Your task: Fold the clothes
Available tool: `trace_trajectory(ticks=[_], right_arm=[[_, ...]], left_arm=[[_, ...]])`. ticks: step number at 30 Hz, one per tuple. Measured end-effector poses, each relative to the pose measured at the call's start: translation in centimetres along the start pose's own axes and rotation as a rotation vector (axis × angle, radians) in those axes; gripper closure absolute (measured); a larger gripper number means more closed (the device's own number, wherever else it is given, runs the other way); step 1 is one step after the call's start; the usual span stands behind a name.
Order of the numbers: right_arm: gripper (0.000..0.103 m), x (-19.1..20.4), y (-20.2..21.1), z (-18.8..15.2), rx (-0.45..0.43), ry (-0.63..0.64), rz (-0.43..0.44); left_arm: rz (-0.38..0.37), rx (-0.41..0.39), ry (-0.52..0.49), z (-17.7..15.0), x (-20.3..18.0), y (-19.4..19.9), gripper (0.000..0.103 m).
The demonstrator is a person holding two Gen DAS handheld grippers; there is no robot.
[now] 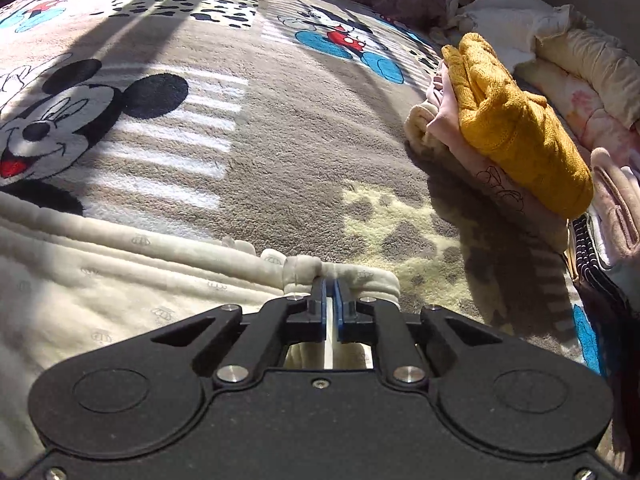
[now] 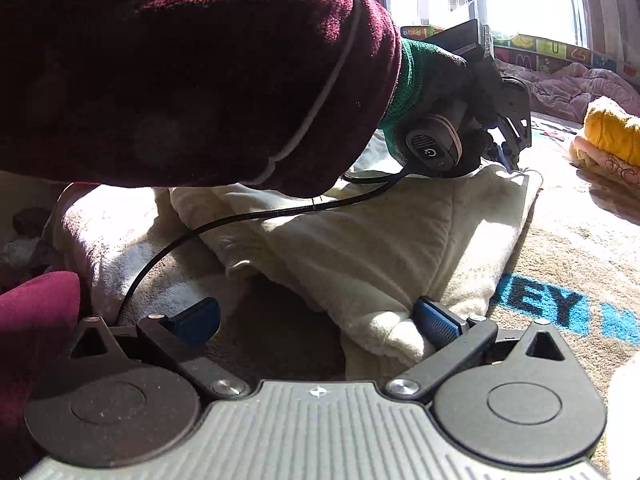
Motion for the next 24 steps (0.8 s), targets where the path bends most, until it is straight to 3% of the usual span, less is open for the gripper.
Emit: trace_trajectory(ticks=[6, 8, 13, 16, 19, 24], right_arm=[[0.0, 0.0, 0.2, 0.0, -0.008, 0.013, -0.005], [0.0, 0.0, 0.5, 0.1, -0.017, 0.017, -0.012], [0.0, 0.3, 0.3, 0.1, -0.017, 0.017, -0.027], [0.0, 0.5, 0.2, 0.0, -0.017, 0.016, -0.035], [0.0, 0.6, 0.1, 0.0, -0.018, 0.016, -0.044], [0.0, 0.7, -0.1, 0.0, -0.016, 0.012, -0.048]], left_arm=[[0.014, 0.035, 0.006, 0.6, -0.5, 0.7, 0.095], [0.014, 0.038, -0.041, 1.0, -1.5, 1.8, 0.094], [-0.03, -0.055, -0.153, 1.9, -3.6, 5.9, 0.088], [-0.033, -0.105, -0.298, 2.0, -5.3, 7.3, 0.088], [-0.015, -0.121, -0.419, 1.6, -6.2, 6.8, 0.088], [0.023, -0.065, -0.377, 0.3, -4.4, 3.9, 0.088]])
Point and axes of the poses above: each gripper's, at about its wrist camera, not at the fingertips, and y roughly against the way its jaws point, x to its left, z to its top, the point moved 6 cm from there along -y, roughly the way its jaws point, and after that the axes turned 11 degrees about -x, right-handed, at the moved point
